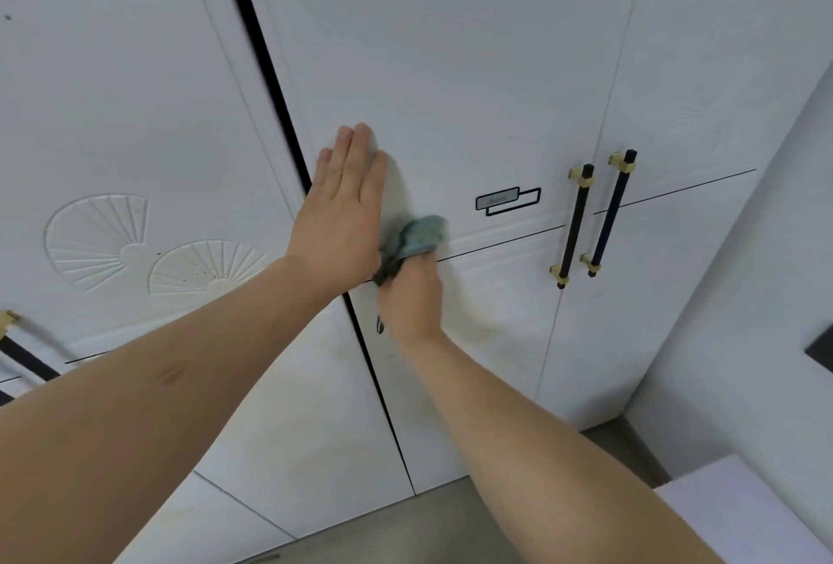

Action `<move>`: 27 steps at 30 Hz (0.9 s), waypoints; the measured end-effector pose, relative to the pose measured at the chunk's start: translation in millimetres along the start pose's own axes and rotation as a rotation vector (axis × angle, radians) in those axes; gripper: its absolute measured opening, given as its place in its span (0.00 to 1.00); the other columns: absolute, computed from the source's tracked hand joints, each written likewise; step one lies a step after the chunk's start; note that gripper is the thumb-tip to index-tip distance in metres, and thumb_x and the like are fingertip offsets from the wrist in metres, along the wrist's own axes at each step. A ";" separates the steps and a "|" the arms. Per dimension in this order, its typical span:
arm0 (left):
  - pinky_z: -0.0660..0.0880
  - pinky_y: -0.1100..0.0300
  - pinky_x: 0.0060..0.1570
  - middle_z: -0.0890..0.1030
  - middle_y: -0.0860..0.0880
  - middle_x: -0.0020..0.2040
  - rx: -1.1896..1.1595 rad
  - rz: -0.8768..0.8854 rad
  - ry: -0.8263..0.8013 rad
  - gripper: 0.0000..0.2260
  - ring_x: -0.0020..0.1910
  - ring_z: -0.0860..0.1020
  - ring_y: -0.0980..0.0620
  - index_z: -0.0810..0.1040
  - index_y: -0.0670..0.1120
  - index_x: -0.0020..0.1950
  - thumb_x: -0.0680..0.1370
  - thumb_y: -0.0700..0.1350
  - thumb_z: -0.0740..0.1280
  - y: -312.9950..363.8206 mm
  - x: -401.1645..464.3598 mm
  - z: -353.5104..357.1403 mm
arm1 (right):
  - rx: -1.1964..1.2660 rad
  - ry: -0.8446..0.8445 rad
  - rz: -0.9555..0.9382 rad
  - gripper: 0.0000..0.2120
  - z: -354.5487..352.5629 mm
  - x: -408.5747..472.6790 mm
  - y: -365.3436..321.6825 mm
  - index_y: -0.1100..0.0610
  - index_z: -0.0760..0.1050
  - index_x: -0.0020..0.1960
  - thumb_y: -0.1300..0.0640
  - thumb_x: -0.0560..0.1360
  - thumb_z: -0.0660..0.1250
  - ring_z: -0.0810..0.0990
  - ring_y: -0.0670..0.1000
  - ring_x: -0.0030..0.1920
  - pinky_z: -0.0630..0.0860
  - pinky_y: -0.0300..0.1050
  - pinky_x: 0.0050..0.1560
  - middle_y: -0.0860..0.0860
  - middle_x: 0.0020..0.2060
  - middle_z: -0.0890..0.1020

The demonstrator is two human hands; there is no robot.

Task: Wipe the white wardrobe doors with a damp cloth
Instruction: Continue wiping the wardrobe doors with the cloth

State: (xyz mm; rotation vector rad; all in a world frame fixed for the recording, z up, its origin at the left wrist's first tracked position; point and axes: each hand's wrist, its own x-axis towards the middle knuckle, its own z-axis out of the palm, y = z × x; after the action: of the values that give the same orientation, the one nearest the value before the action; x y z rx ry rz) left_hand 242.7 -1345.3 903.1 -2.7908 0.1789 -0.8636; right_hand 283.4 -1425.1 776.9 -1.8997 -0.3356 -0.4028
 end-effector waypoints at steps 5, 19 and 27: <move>0.42 0.37 0.78 0.45 0.30 0.80 0.020 -0.053 0.013 0.41 0.79 0.42 0.31 0.53 0.34 0.79 0.65 0.31 0.59 12.5 1.6 6.5 | -0.230 -0.096 -0.185 0.26 -57.6 32.3 26.9 0.63 0.71 0.70 0.67 0.73 0.68 0.79 0.64 0.55 0.75 0.50 0.48 0.60 0.62 0.76; 0.39 0.37 0.77 0.46 0.31 0.79 0.100 -0.110 0.049 0.41 0.79 0.43 0.31 0.53 0.37 0.80 0.66 0.33 0.57 16.5 9.6 21.6 | -0.296 0.131 0.247 0.25 -121.7 100.1 92.9 0.67 0.65 0.72 0.64 0.77 0.67 0.75 0.51 0.44 0.77 0.45 0.45 0.62 0.67 0.70; 0.41 0.40 0.78 0.49 0.32 0.80 0.056 -0.085 0.078 0.40 0.80 0.46 0.32 0.57 0.37 0.79 0.65 0.30 0.57 13.9 6.4 12.4 | -0.110 -0.059 0.298 0.05 -58.9 46.2 52.3 0.59 0.75 0.51 0.60 0.76 0.68 0.80 0.57 0.36 0.79 0.48 0.39 0.54 0.43 0.79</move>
State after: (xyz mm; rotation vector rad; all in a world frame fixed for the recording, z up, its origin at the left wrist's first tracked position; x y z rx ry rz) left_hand 254.3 -1357.9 893.2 -2.7318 0.0476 -0.9826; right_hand 339.9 -1496.7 772.4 -2.0344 -0.0670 -0.1685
